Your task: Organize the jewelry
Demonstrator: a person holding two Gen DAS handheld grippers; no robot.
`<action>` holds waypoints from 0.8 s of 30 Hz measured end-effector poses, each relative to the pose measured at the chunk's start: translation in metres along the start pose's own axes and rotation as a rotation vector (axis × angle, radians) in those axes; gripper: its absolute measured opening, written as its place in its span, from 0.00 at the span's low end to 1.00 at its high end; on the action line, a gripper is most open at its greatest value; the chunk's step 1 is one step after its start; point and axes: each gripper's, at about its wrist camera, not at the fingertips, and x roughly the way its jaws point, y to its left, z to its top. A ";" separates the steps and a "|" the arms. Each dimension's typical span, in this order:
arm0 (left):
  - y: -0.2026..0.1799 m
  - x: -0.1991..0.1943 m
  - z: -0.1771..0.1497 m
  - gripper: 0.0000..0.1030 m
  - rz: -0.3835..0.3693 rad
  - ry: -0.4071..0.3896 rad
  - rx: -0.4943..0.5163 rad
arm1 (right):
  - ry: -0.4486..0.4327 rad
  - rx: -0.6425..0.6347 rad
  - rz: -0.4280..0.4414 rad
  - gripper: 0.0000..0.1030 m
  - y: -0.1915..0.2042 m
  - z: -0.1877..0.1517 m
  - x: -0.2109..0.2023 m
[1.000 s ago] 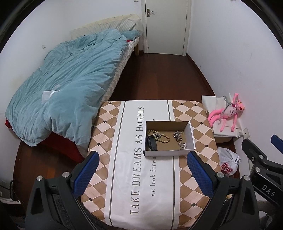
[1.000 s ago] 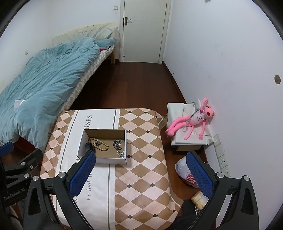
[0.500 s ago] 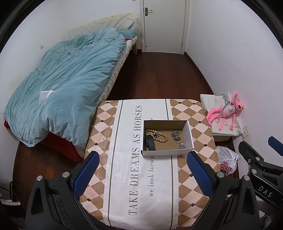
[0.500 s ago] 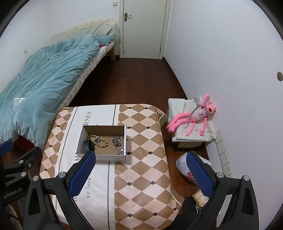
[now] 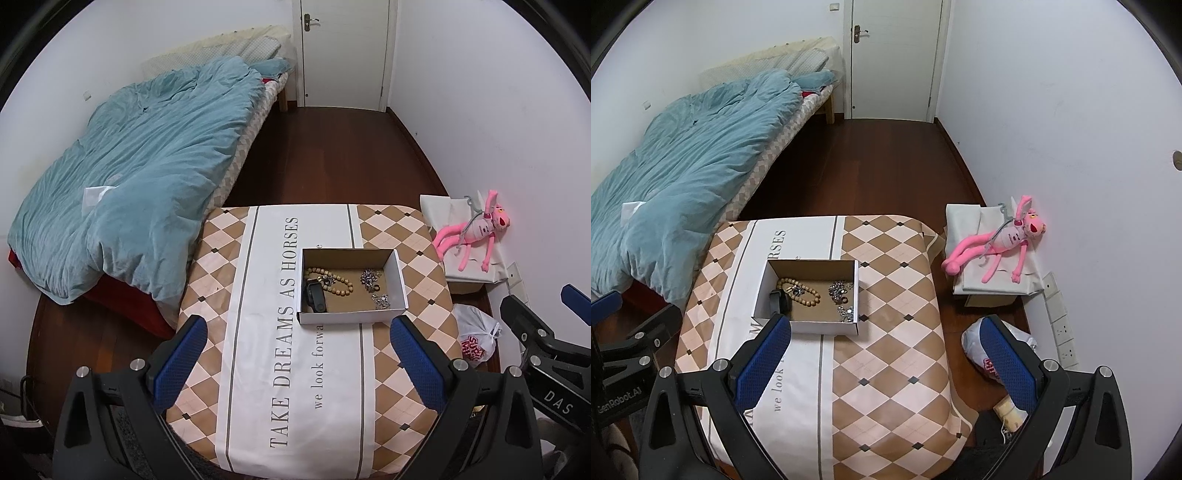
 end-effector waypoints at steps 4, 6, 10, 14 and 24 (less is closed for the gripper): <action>0.001 0.000 0.000 0.98 -0.001 -0.003 0.000 | -0.001 0.000 0.000 1.00 -0.001 0.000 0.000; 0.001 0.001 -0.001 0.98 0.001 -0.002 0.002 | -0.001 0.000 -0.001 1.00 0.000 0.000 0.000; 0.001 0.001 0.000 0.98 0.000 -0.001 -0.001 | 0.000 -0.001 -0.001 1.00 -0.001 0.000 0.000; 0.002 0.002 -0.001 0.98 -0.001 0.002 0.000 | 0.004 -0.003 -0.003 1.00 0.000 -0.001 0.002; 0.004 0.004 -0.002 0.98 -0.002 0.003 0.002 | 0.005 -0.002 -0.006 1.00 -0.002 -0.003 0.003</action>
